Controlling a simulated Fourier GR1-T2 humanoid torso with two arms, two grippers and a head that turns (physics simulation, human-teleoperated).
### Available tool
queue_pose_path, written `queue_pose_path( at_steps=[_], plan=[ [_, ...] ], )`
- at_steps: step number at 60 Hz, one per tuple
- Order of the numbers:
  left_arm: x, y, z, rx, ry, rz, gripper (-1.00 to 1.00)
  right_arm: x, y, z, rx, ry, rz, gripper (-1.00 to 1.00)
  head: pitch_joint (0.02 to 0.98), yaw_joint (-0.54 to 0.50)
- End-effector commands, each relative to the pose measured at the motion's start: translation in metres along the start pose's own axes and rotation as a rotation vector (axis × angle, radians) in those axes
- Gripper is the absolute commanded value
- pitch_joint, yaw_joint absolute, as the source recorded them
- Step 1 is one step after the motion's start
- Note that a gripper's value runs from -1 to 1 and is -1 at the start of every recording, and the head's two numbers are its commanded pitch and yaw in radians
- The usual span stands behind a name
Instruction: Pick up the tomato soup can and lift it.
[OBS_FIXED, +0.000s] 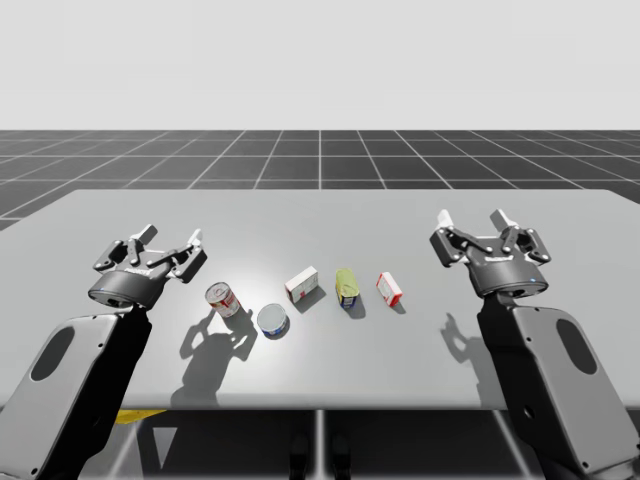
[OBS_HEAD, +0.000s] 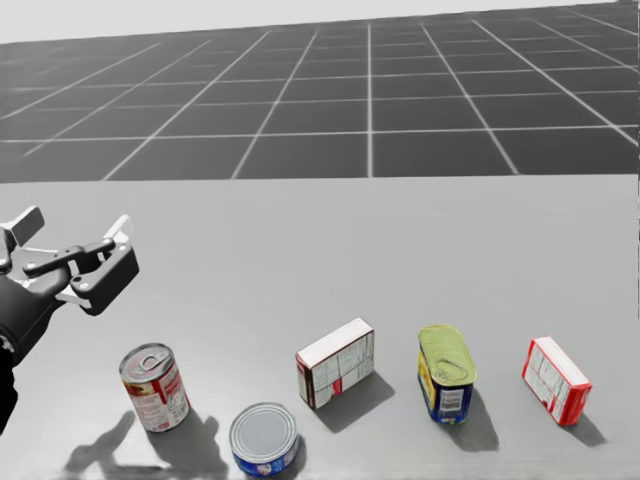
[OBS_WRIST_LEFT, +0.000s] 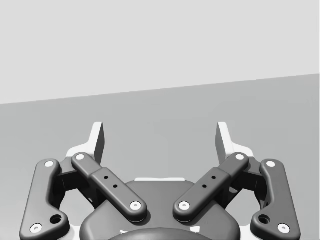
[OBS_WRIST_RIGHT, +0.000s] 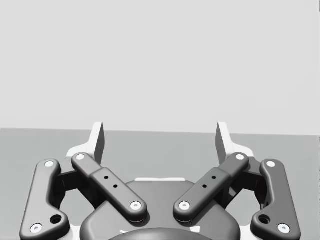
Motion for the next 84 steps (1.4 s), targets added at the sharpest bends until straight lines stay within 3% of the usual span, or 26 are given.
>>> queue_pose_path(
  at_steps=[1, 21, 30, 39, 44, 53, 71, 84],
  plan=[
    [0.0, 0.001, -0.001, 0.0, 0.0, -0.002, -1.0, -0.003, 0.001, -0.001, 0.002, 0.008, 0.023, -1.0, 0.649, 0.17],
    [0.001, -0.001, -0.001, -0.005, -0.001, 0.0, -1.0, -0.007, 0.003, -0.002, 0.014, 0.024, 0.041, -1.0, 0.777, 0.37],
    [0.003, 0.0, 0.0, -0.008, 0.005, 0.041, -1.0, -0.008, 0.004, -0.002, 0.017, 0.029, 0.044, -1.0, 0.784, 0.4],
    [0.012, -0.012, 0.008, -0.039, -0.015, 0.082, -1.0, -0.009, 0.003, -0.003, 0.018, 0.03, 0.046, -1.0, 0.773, 0.4],
    [0.02, -0.02, 0.015, -0.069, -0.025, 0.086, -1.0, -0.009, 0.003, -0.003, 0.015, 0.03, 0.045, -1.0, 0.765, 0.39],
    [0.039, -0.022, 0.036, -0.124, -0.039, 0.141, -1.0, -0.009, 0.002, -0.003, 0.013, 0.028, 0.048, -1.0, 0.759, 0.39],
    [0.035, -0.011, 0.087, -0.235, 0.064, 0.142, -1.0, -0.007, -0.002, -0.002, 0.002, 0.021, 0.039, -1.0, 0.768, 0.38],
    [0.022, 0.0, 0.11, -0.265, 0.109, 0.107, -1.0, -0.006, -0.005, -0.001, -0.004, 0.019, 0.034, -1.0, 0.771, 0.39]
  ],
)
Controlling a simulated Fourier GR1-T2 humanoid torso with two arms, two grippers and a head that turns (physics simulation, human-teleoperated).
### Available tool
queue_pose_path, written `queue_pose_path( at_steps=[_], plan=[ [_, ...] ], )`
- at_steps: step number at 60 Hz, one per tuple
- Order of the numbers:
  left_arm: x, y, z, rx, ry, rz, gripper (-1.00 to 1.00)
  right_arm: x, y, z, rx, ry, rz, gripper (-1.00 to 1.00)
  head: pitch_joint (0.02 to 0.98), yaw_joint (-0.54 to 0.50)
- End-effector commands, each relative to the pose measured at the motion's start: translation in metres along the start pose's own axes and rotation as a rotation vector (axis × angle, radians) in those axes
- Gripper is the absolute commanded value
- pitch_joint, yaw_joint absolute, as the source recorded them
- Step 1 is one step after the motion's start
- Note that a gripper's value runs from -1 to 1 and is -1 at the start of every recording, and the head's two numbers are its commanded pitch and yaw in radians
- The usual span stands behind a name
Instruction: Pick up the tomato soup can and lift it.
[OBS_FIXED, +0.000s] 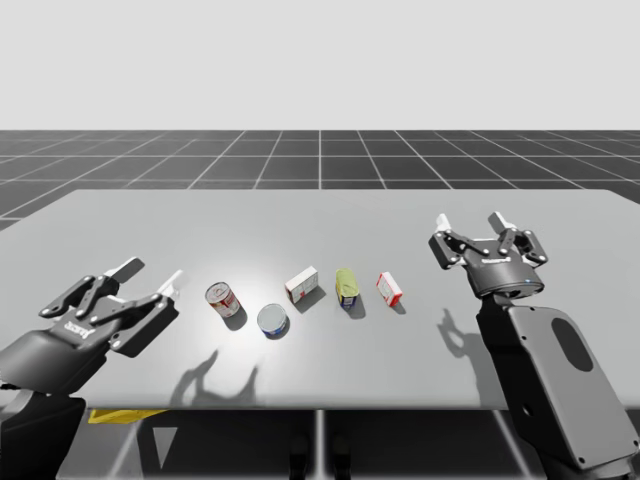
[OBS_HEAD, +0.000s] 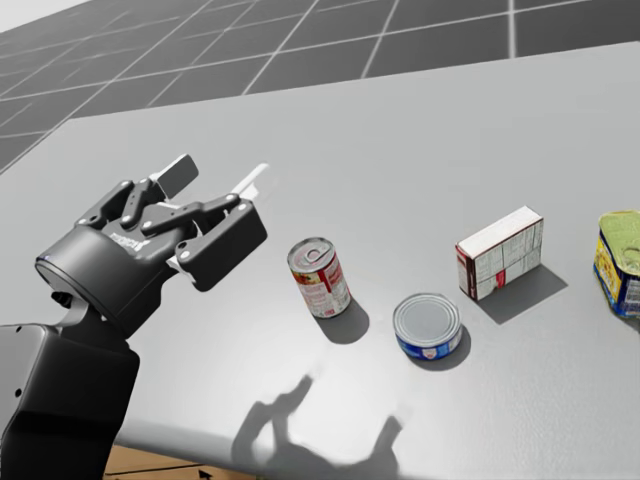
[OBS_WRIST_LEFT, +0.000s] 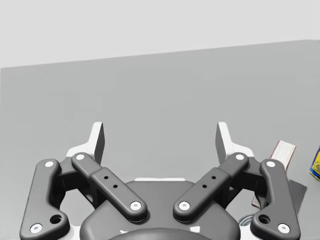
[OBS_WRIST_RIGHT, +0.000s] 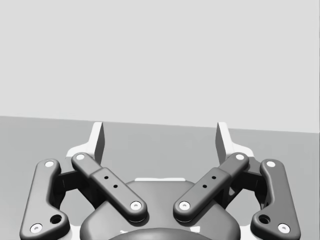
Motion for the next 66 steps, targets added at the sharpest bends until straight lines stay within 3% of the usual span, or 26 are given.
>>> queue_pose_path(
  at_steps=[1, 15, 19, 29, 38, 66],
  plan=[
    [-0.014, 0.004, 0.02, -0.02, 0.04, -0.018, -1.0, 0.0, -0.002, 0.0, -0.003, -0.001, -0.004, -1.0, 0.772, 0.39],
    [-0.048, 0.023, 0.027, -0.079, 0.092, -0.012, -1.0, -0.001, -0.002, -0.001, 0.0, 0.002, -0.008, -1.0, 0.776, 0.39],
    [-0.061, 0.024, 0.025, -0.106, 0.123, -0.049, -1.0, -0.001, -0.003, -0.001, 0.0, 0.001, -0.01, -1.0, 0.775, 0.39],
    [-0.088, 0.028, 0.012, -0.145, 0.175, -0.017, -1.0, -0.002, -0.004, -0.002, 0.001, 0.006, -0.016, -1.0, 0.775, 0.39],
    [-0.105, 0.032, -0.004, -0.155, 0.212, -0.013, -1.0, -0.002, -0.004, -0.002, -0.001, 0.005, -0.017, -1.0, 0.774, 0.38],
    [-0.115, 0.021, -0.044, -0.163, 0.269, 0.019, -1.0, -0.002, -0.006, -0.003, -0.005, 0.004, -0.014, -1.0, 0.771, 0.37]
  ],
)
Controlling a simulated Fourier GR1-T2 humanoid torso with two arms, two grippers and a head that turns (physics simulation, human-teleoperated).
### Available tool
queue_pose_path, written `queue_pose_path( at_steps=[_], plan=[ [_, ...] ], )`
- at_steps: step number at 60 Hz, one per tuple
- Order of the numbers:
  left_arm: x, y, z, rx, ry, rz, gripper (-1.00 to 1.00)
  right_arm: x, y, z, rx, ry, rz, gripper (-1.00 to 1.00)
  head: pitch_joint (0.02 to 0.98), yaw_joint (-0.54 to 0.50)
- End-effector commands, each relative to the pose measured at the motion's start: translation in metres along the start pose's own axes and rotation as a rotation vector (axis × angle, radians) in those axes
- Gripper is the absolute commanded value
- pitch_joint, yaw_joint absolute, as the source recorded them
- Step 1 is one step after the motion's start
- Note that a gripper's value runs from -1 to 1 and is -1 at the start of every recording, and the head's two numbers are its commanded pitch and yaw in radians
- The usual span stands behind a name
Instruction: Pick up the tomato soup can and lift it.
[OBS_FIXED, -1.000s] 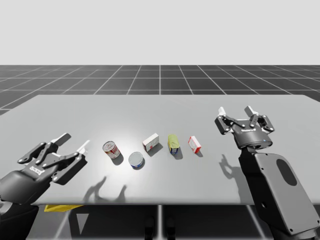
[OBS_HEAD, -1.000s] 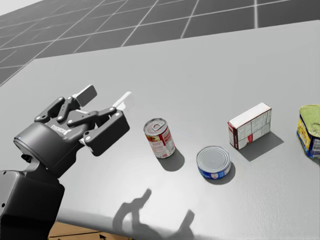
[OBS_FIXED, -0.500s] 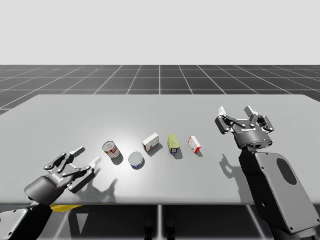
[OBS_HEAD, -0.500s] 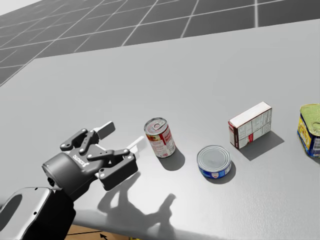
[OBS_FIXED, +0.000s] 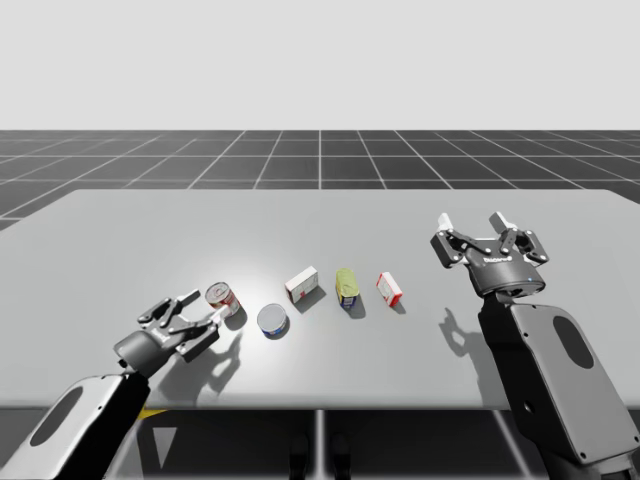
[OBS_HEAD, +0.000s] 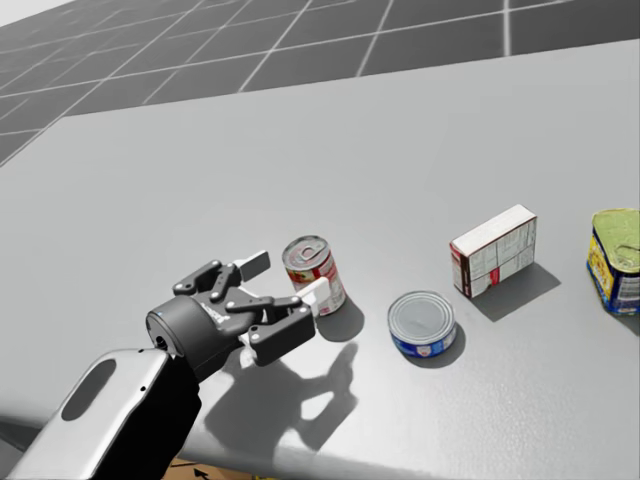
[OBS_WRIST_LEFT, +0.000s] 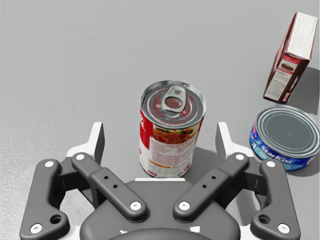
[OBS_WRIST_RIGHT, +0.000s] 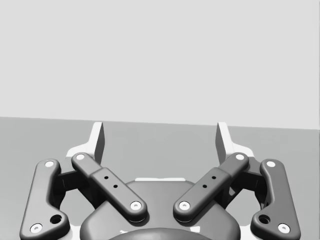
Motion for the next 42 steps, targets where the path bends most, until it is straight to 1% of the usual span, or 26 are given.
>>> queue_pose_path(
  at_steps=[1, 4, 7, 25, 26, 28, 29, 30, 31, 32, 33, 42],
  plan=[
    [0.0, -0.003, -0.017, -0.007, 0.016, 0.016, -1.0, 0.0, -0.001, 0.0, -0.003, -0.002, 0.0, -1.0, 0.771, 0.37],
    [0.0, -0.004, -0.021, -0.018, 0.023, 0.027, -1.0, 0.0, -0.001, -0.001, -0.004, -0.003, 0.0, -1.0, 0.771, 0.37],
    [0.001, -0.004, -0.024, -0.019, 0.025, 0.024, -1.0, 0.0, -0.001, -0.001, -0.004, -0.002, -0.001, -1.0, 0.771, 0.37],
    [-0.005, -0.003, -0.036, -0.035, 0.043, 0.033, -1.0, 0.0, -0.002, -0.002, -0.011, -0.007, 0.003, -1.0, 0.766, 0.38],
    [-0.005, -0.003, -0.036, -0.033, 0.044, 0.032, -0.97, 0.001, -0.002, -0.002, -0.012, -0.007, 0.003, -1.0, 0.766, 0.38],
    [-0.007, -0.003, -0.037, -0.031, 0.048, 0.026, -0.56, 0.001, -0.002, -0.002, -0.014, -0.008, 0.003, -1.0, 0.765, 0.37],
    [-0.007, -0.003, -0.036, -0.035, 0.049, 0.029, 0.38, 0.001, -0.002, -0.002, -0.014, -0.009, 0.003, -1.0, 0.764, 0.37],
    [-0.007, -0.003, -0.036, -0.035, 0.049, 0.029, 0.38, 0.001, -0.002, -0.002, -0.014, -0.009, 0.003, -1.0, 0.764, 0.37],
    [-0.008, -0.003, -0.036, -0.039, 0.052, 0.028, 0.85, 0.001, -0.003, -0.002, -0.014, -0.009, 0.003, -1.0, 0.763, 0.37],
    [-0.008, -0.003, -0.036, -0.039, 0.052, 0.027, 0.93, 0.001, -0.003, -0.002, -0.014, -0.009, 0.003, -1.0, 0.761, 0.38],
    [-0.009, -0.004, -0.036, -0.043, 0.056, 0.029, 0.95, 0.001, -0.003, -0.002, -0.014, -0.009, 0.002, -1.0, 0.756, 0.38],
    [-0.011, -0.006, -0.034, -0.059, 0.06, 0.024, 0.96, 0.001, -0.003, -0.002, -0.015, -0.01, 0.003, -1.0, 0.692, 0.37]
  ],
)
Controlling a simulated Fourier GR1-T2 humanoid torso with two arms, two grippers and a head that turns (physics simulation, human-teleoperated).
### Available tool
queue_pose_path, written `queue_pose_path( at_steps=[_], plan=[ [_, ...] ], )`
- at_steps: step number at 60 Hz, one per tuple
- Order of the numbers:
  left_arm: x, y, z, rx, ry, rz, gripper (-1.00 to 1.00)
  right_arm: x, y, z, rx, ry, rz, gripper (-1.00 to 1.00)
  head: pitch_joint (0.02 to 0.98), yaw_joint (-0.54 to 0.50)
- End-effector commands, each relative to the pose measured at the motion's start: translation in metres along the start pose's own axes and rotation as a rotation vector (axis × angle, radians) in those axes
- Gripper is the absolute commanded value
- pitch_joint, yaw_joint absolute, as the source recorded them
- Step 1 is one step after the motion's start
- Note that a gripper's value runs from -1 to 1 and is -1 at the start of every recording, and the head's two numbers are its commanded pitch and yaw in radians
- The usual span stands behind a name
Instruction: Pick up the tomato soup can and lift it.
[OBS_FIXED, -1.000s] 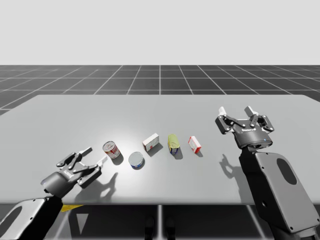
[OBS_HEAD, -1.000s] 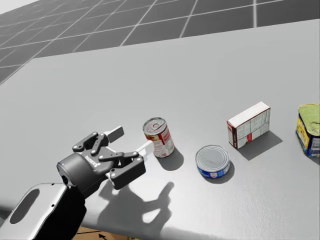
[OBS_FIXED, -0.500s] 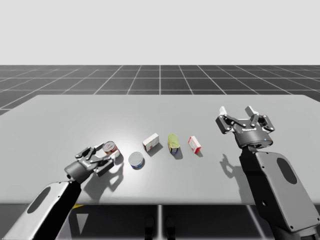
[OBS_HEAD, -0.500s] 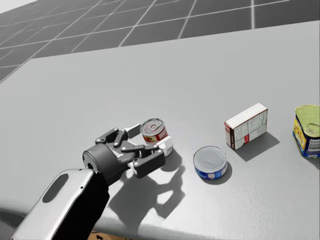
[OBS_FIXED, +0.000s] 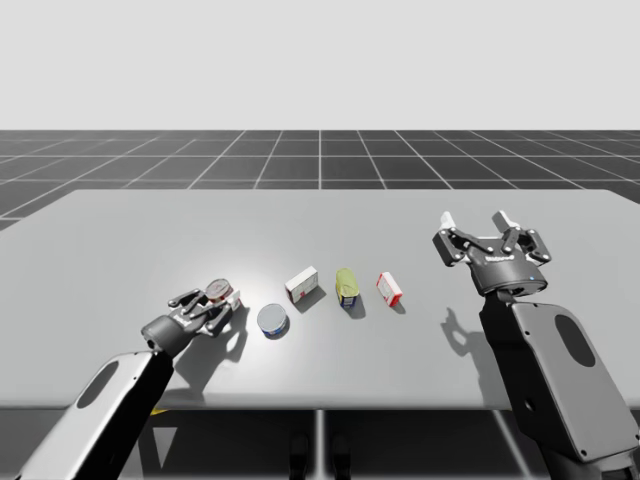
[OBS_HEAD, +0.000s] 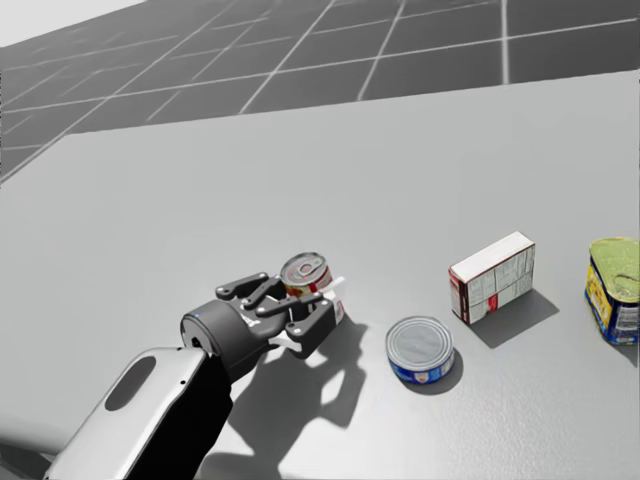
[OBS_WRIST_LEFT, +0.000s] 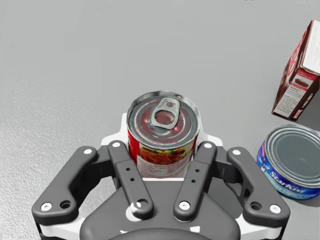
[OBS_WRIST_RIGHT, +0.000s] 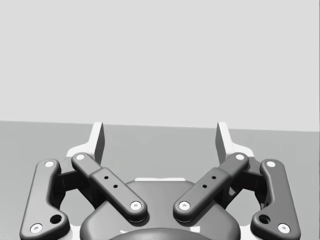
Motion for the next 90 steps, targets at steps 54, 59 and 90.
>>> queue_pose_path(
  at_steps=[54, 59, 90],
  plan=[
    [0.043, -0.024, 0.021, -0.044, -0.054, -0.194, 1.0, 0.0, -0.006, -0.002, -0.014, -0.008, -0.002, -1.0, 0.459, 0.4],
    [0.061, -0.026, 0.025, -0.041, -0.082, -0.222, 1.0, 0.0, -0.006, -0.002, -0.015, -0.009, -0.003, -1.0, 0.455, 0.4],
    [0.16, -0.032, 0.038, 0.016, -0.285, -0.289, 1.0, 0.002, -0.01, -0.003, -0.02, -0.019, 0.001, -1.0, 0.445, 0.38]
  ],
)
